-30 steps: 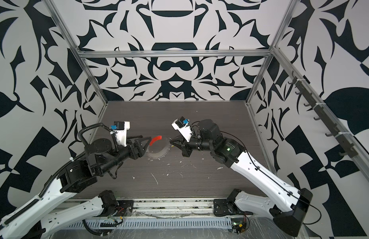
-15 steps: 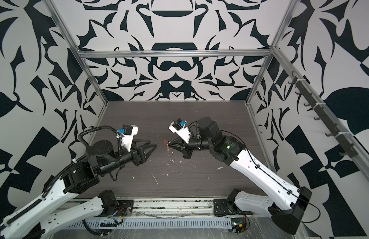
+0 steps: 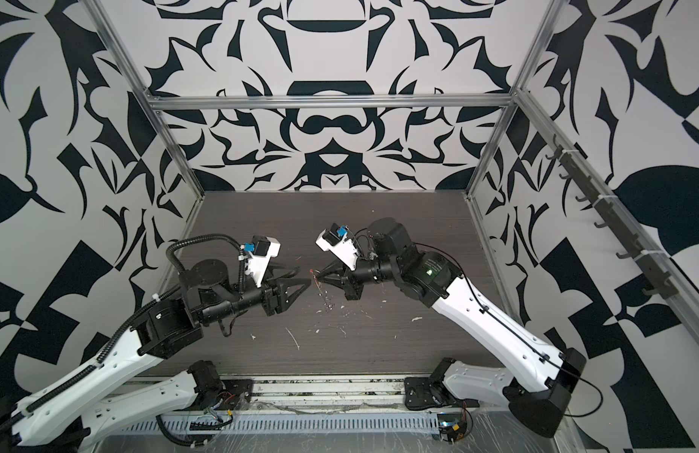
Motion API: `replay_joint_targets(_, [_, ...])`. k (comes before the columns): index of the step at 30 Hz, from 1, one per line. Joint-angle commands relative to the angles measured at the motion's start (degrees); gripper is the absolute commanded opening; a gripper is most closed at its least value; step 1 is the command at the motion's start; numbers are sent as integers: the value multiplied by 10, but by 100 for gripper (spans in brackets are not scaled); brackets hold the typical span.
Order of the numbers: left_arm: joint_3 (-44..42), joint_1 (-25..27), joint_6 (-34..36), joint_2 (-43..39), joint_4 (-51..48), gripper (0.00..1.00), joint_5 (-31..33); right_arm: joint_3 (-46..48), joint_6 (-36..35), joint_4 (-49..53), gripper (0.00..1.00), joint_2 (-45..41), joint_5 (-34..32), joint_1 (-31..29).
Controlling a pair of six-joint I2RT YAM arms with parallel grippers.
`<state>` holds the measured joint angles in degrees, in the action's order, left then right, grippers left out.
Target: Remove the keys from the keyring
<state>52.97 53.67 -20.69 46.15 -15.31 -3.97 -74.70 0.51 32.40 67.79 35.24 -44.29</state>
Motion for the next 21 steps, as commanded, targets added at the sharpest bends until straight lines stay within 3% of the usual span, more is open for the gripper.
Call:
replay_joint_targets(1, [-11,-2,10,0,22,58,-7,-47,22,43,0,11,-10,1])
replay_joint_targets(7, [-22,-2,31,4,43,40,-42,-97,15,134,0,29,-5,-1])
replay_joint_targets(11, [-25,-10,39,16,48,39,-78,-121,-4,179,0,42,12,-2])
replay_joint_targets(16, [-38,-62,20,21,75,36,-179,-134,-40,216,0,52,43,-2])
replay_joint_targets(21, [-42,-91,2,25,95,37,-238,-131,-50,217,0,56,59,-2])
